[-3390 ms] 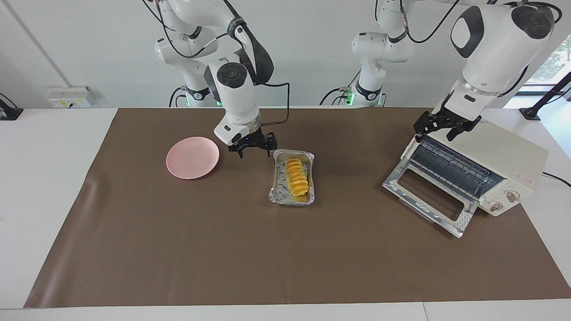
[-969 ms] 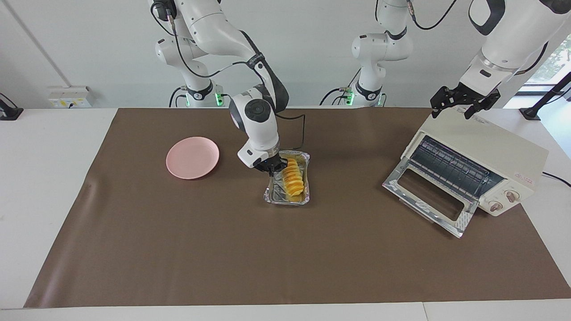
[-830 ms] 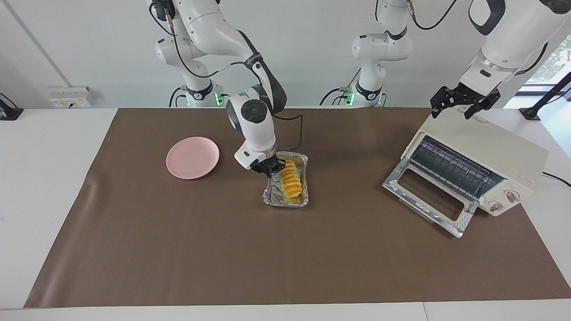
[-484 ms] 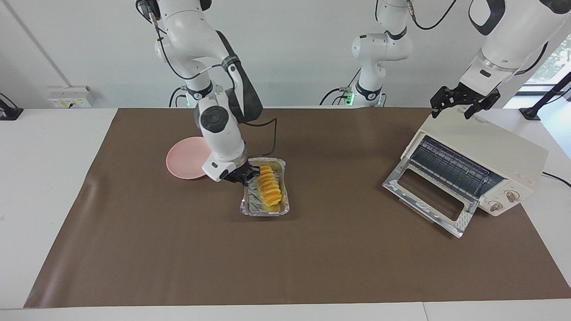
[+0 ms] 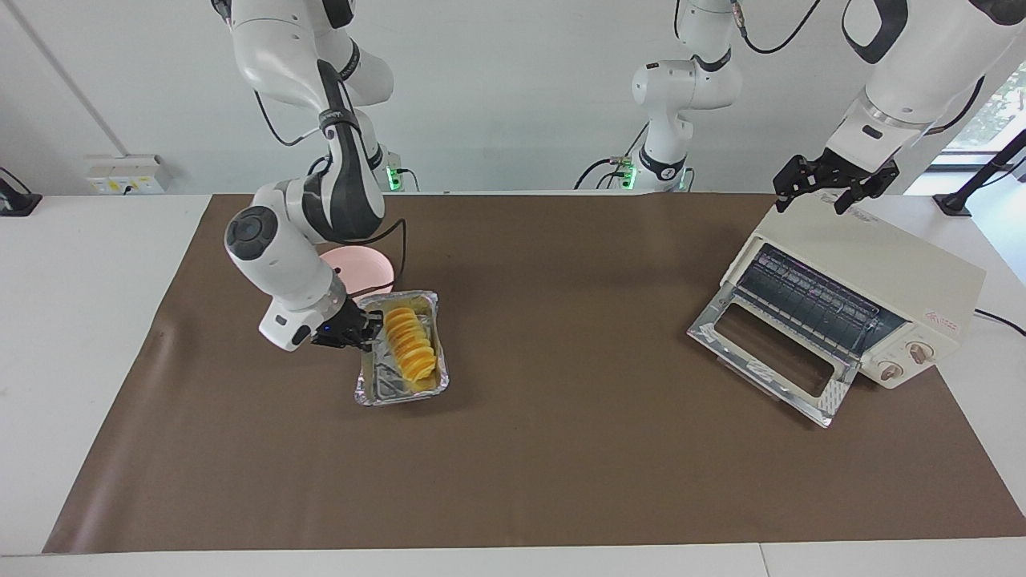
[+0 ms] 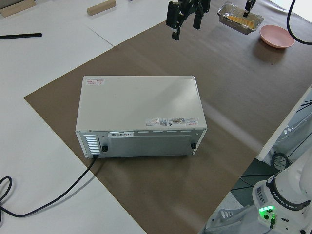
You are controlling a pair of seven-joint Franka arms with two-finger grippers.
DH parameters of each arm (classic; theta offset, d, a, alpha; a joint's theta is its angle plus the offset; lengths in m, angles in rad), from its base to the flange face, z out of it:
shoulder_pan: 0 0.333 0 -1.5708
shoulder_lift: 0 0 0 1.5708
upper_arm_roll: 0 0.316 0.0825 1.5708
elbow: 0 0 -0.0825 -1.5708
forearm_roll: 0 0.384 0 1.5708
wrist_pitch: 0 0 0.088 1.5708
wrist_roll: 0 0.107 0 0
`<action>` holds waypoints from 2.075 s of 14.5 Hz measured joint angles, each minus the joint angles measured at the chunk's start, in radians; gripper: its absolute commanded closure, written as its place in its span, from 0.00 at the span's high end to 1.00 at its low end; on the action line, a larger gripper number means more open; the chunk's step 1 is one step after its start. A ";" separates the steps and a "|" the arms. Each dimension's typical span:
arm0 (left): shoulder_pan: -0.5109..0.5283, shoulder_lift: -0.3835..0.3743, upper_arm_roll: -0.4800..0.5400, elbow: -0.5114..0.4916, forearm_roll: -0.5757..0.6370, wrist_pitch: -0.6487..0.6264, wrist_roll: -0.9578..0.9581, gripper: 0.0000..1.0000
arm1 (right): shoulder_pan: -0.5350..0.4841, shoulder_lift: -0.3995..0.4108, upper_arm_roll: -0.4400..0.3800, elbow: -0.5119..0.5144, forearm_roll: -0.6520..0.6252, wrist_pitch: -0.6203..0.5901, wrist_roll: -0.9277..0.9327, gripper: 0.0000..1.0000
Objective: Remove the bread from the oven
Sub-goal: 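Drag the foil tray with the right gripper beside the pink plate, then grasp the bread rolls in the tray with the right gripper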
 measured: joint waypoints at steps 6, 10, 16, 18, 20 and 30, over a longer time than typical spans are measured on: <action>0.000 0.000 0.000 0.000 0.000 0.000 0.000 1.00 | -0.142 0.009 -0.003 -0.012 0.000 -0.001 -0.108 0.00; 0.000 0.000 0.000 0.000 0.000 0.000 0.000 1.00 | -0.177 0.009 -0.003 -0.038 0.000 0.017 -0.126 0.00; 0.000 0.000 0.000 0.000 0.000 0.000 0.000 1.00 | -0.176 0.010 0.001 -0.078 0.000 0.076 -0.126 0.40; 0.000 0.000 0.000 0.000 0.000 0.000 0.000 1.00 | -0.176 0.010 0.002 -0.079 0.000 0.076 -0.126 1.00; 0.000 0.000 0.000 0.000 0.000 0.000 0.000 1.00 | -0.174 0.008 0.004 -0.069 0.000 0.075 -0.126 1.00; 0.000 0.000 0.000 0.000 0.000 0.000 0.000 1.00 | -0.009 -0.002 0.010 0.013 -0.008 -0.016 0.004 1.00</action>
